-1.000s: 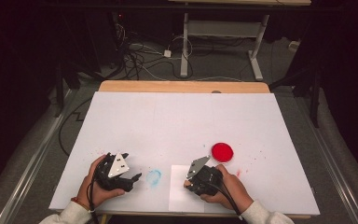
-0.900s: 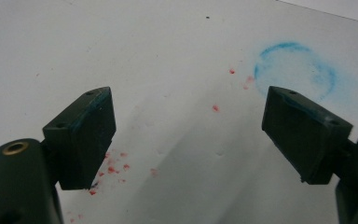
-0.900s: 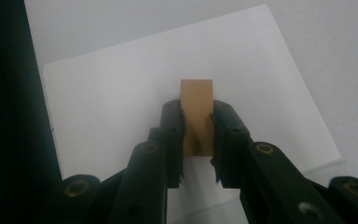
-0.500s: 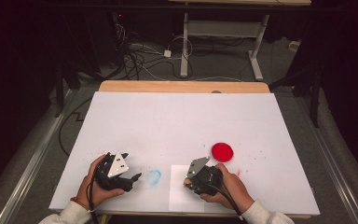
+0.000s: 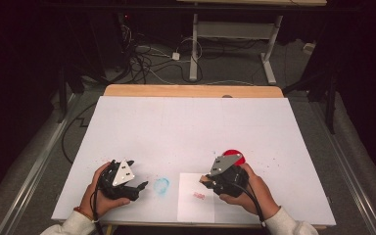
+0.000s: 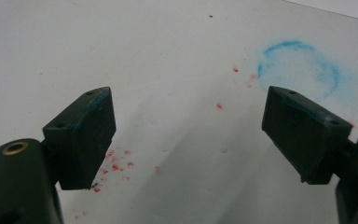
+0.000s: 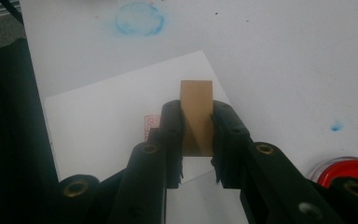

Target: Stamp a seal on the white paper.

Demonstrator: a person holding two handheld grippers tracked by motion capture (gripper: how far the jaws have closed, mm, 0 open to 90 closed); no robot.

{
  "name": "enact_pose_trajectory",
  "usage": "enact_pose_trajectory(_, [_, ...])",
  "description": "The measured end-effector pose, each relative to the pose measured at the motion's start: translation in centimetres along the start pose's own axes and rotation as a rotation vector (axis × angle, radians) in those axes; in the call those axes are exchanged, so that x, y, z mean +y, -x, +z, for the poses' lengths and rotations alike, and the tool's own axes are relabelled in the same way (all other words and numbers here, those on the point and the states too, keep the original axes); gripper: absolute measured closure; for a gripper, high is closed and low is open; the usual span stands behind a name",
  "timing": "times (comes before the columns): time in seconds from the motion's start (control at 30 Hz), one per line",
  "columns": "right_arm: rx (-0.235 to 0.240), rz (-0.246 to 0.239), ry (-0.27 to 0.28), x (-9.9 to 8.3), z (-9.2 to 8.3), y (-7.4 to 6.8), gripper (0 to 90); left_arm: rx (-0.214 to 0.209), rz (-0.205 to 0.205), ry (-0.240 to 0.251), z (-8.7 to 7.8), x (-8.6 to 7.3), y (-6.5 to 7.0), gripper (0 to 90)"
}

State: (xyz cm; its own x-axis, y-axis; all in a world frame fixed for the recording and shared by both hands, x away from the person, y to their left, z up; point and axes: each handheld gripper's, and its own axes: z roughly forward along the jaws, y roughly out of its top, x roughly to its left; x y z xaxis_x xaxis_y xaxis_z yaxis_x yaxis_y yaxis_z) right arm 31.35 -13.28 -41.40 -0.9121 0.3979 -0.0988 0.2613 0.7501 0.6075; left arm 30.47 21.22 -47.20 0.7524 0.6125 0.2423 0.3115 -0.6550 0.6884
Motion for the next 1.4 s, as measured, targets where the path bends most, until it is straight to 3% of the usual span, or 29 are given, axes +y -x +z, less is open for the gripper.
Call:
enact_pose_trajectory(0.43, [-0.033, 0.013, 0.033, 0.0, -1.1, 1.2, 75.7, -0.013, -0.030, -0.005, 0.1, -0.4, -0.4, 16.9])
enact_pose_trajectory(0.8, [-0.066, 0.030, 0.045, -0.5, -2.2, 1.9, 75.7, -0.006, -0.016, 0.003, 0.0, -0.2, -0.3, 16.9])
enact_pose_trajectory(1.03, [-0.094, 0.045, 0.052, -0.7, -2.8, 2.8, 75.7, -0.010, -0.038, 0.003, -0.2, -0.6, -0.4, 16.9])
enact_pose_trajectory(1.4, [-0.124, 0.068, 0.057, -1.3, -3.6, 3.8, 75.7, -0.013, -0.032, -0.006, -0.2, -0.6, -0.2, 16.9])
